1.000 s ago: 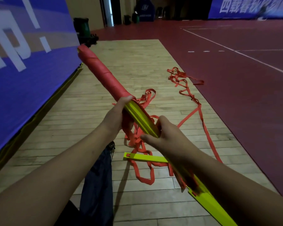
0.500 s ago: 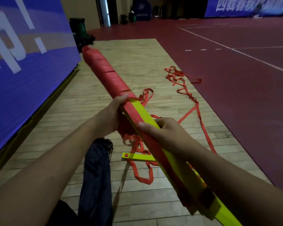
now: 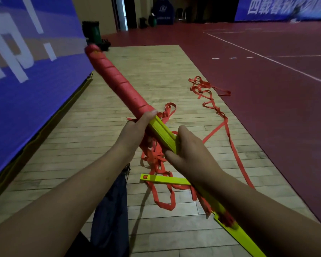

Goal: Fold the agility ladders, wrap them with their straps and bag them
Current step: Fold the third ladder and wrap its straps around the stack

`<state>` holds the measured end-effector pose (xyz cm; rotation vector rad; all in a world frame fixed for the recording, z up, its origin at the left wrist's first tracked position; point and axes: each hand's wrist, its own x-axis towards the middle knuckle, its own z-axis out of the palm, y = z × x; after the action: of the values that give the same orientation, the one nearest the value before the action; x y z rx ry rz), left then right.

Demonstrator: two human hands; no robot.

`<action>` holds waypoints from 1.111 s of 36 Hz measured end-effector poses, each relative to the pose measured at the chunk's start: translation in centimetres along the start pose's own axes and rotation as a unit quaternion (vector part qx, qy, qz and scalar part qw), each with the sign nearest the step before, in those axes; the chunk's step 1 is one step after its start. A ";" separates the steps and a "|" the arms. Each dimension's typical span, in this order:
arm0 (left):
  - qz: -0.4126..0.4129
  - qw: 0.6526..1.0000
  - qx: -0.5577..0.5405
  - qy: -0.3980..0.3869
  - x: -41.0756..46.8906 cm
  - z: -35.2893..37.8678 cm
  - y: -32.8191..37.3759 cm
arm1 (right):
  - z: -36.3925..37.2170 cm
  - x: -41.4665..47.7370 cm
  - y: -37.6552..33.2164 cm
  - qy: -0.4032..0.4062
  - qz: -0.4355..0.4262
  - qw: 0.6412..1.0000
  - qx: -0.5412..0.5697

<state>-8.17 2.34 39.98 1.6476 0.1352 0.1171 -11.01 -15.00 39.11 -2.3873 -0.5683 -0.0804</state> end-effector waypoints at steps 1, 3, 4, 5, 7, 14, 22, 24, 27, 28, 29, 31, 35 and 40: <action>0.008 1.000 -0.010 -0.012 0.1 -0.2 0.1 | -0.2 0.0 -0.3 -0.023 0.017 0.998 0.059; 0.021 0.998 -0.033 -0.044 0.1 -0.9 0.2 | -0.7 0.0 -0.6 -0.083 0.063 0.978 0.181; 0.026 0.997 -0.046 -0.063 0.1 -1.1 0.3 | -1.0 0.1 -0.5 -0.114 0.085 0.965 0.221; 0.030 0.995 -0.055 -0.083 0.0 -1.2 0.4 | -1.3 0.1 -0.3 -0.145 0.101 0.955 0.238; 0.038 0.990 -0.058 -0.126 -0.2 -1.3 0.5 | -1.5 0.1 0.0 -0.195 0.104 0.942 0.252; -0.037 0.973 -0.131 -0.185 0.0 -2.2 0.8 | -1.6 0.3 -0.4 -0.140 0.084 0.948 0.274; -0.105 0.967 0.122 -0.196 0.6 -2.0 0.0 | -1.8 0.3 0.6 -0.073 0.087 0.972 0.206; -0.071 0.976 0.092 -0.185 0.6 -1.4 0.2 | -2.0 0.7 0.9 -0.065 0.091 0.979 0.169; -0.056 0.983 0.093 -0.151 0.6 -0.7 0.3 | -1.5 0.9 1.4 -0.057 0.098 0.985 0.130; -0.059 0.983 0.093 -0.145 0.6 -0.5 0.3 | -1.3 0.8 1.4 -0.053 0.098 0.987 0.118; -0.061 0.983 0.092 -0.145 0.6 -0.4 0.2 | -1.1 0.7 1.4 -0.053 0.095 0.988 0.107; -0.065 0.982 0.077 -0.161 0.6 -0.3 0.1 | -0.6 0.5 1.4 -0.050 0.080 0.993 0.075; -0.077 0.979 -0.004 -0.190 0.3 -0.2 0.0 | 0.5 0.3 1.1 -0.014 0.041 0.999 0.006; -0.028 0.987 -0.026 -0.155 0.0 -0.5 -0.2 | -0.3 0.4 0.7 -0.089 0.058 0.988 0.116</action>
<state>-8.30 2.85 39.84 1.5873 -0.0593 -0.1772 -10.38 -15.49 39.00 -2.2074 -0.4892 0.2401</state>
